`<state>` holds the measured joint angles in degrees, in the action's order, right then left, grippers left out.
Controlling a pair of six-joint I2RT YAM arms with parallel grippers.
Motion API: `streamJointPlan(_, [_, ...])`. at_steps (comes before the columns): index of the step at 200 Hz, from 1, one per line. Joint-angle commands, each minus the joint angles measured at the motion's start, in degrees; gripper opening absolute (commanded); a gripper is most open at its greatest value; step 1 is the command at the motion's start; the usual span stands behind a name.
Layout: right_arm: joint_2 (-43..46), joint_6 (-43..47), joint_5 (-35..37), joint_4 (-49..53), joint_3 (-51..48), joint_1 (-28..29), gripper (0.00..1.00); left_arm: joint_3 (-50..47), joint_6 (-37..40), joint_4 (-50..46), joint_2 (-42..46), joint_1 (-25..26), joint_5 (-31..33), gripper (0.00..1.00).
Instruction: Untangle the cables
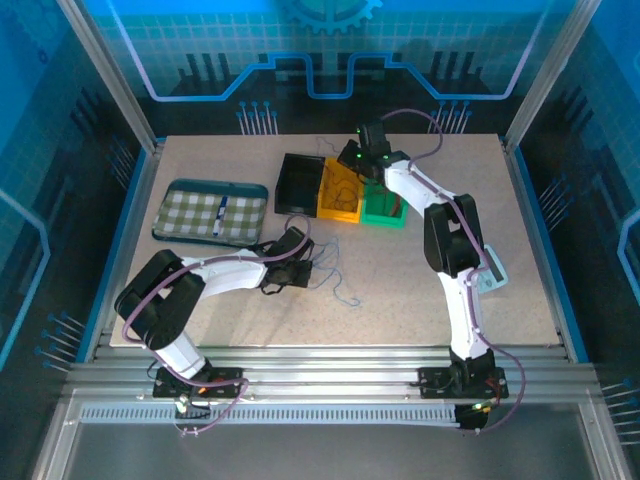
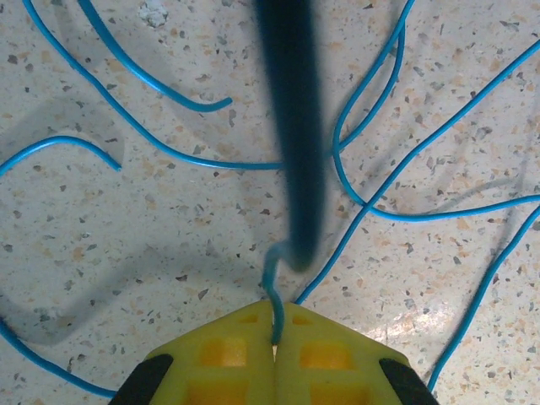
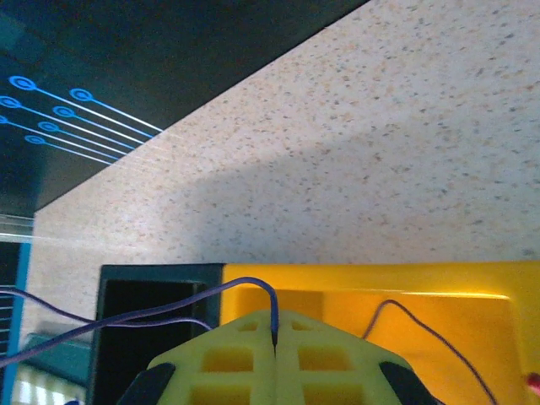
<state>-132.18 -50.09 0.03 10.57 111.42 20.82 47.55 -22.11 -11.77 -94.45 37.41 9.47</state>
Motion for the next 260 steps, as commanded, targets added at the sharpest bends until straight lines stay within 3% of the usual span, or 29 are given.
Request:
streamJointPlan(1, [-3.05,-4.73,-3.11,-4.64,-0.89,0.0,0.04,1.49,1.03,-1.41,-0.11,0.47,1.07,0.0])
streamJointPlan(37, [-3.52,-3.85,-4.15,-4.65,-2.04,1.45,0.04,1.41,1.16,-1.5,-0.03,0.44,1.16,0.0])
streamJointPlan(96, [-5.56,3.01,4.94,10.15,2.81,2.24,0.07,1.23,1.32,-1.33,0.1,0.42,1.16,0.0])
streamJointPlan(131, [-6.03,7.77,8.34,17.25,8.11,3.43,0.34,1.85,1.41,-1.33,-0.6,0.45,1.08,0.0])
streamJointPlan(157, [-3.57,10.1,8.77,16.88,8.12,4.11,0.41,2.63,1.75,-1.27,-1.47,0.47,0.68,0.0])
streamJointPlan(210, [2.42,11.38,11.04,20.28,6.79,5.07,0.42,3.26,1.92,-0.89,-2.48,0.55,0.02,0.0])
streamJointPlan(260, [8.63,13.06,7.3,19.47,3.08,4.97,0.43,2.99,1.76,0.41,-2.57,0.64,-0.16,0.0])
